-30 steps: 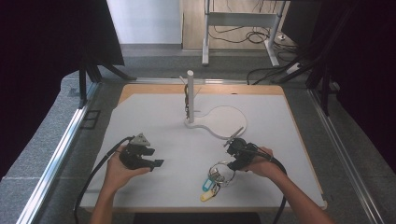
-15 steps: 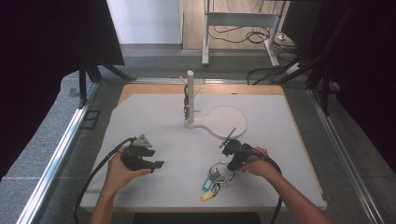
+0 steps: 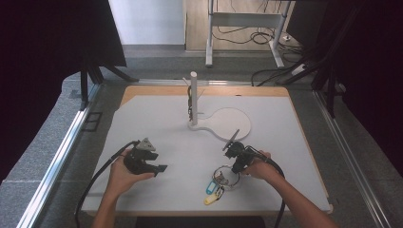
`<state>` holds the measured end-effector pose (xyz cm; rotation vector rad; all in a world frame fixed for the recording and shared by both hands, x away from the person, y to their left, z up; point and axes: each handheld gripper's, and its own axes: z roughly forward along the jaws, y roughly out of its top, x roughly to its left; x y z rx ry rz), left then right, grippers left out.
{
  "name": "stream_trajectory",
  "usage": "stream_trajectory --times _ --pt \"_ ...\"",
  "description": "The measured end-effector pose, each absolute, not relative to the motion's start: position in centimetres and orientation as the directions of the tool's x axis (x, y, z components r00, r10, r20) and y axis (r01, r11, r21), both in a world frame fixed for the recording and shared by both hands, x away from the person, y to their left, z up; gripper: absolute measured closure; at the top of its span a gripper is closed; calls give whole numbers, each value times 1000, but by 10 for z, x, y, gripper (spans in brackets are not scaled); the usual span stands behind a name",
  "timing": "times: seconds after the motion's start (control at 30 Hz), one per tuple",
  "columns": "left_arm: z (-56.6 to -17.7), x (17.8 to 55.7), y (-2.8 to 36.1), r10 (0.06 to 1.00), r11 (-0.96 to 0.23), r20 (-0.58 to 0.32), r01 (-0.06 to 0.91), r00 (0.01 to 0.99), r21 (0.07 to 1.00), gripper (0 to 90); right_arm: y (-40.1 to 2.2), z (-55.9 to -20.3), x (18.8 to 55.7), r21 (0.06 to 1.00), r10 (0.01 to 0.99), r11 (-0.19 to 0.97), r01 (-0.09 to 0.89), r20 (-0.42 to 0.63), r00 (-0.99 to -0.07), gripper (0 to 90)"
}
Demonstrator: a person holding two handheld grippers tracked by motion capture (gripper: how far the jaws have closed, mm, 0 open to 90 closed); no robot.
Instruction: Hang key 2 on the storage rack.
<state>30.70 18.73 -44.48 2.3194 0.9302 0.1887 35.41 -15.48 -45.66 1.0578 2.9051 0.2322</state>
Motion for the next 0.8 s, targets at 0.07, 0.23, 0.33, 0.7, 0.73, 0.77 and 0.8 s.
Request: stream_trajectory --times 0.07,0.23,0.33,0.7,0.73,0.77,0.8 --pt "-445 307 187 664 -559 -92 575 742 598 396 -156 -457 354 157 642 755 636 20 -767 863" --pt "-446 308 187 666 -561 -89 576 741 594 395 -159 -456 356 166 641 752 638 43 -766 866" --pt "-447 308 187 666 -563 -87 576 741 593 395 -163 -450 358 190 630 753 630 70 -774 868" --pt "-450 309 184 665 -570 -88 579 742 583 395 -177 -429 362 296 627 716 632 125 -769 871" --pt "-450 309 184 665 -570 -88 580 742 582 395 -177 -427 362 302 626 715 631 124 -770 872" --pt "-450 309 184 665 -570 -88 580 742 582 395 -177 -427 362 302 626 715 631 124 -770 872" --pt "-450 309 184 665 -569 -88 579 742 583 395 -178 -424 362 307 625 715 628 121 -771 872"
